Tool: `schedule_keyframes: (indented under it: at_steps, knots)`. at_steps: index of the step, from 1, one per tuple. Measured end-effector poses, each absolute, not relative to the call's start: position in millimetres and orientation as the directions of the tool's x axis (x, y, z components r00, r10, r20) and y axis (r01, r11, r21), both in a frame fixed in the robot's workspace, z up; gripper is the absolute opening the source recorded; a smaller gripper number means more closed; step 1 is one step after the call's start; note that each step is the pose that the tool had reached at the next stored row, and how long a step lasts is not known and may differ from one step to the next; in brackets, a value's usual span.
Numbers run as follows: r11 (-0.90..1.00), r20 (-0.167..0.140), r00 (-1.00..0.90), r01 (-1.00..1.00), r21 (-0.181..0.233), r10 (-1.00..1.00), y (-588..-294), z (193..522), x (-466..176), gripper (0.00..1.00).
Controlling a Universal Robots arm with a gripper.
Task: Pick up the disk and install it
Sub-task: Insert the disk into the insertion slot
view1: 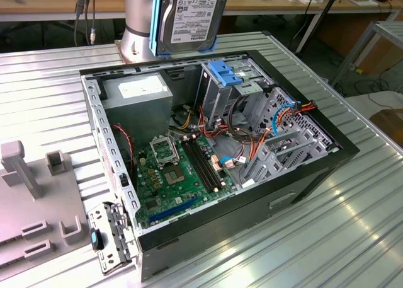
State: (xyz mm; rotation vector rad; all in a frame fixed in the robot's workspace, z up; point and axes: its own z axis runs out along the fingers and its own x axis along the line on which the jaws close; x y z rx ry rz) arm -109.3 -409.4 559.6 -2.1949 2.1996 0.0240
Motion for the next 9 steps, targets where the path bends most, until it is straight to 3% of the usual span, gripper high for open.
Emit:
schedule_keyframes:
  at_steps: [9]
  knots:
    - [0.002,-0.035,-0.002,-1.0,-0.013,-0.999,-418.2,559.5,-108.6,0.37]
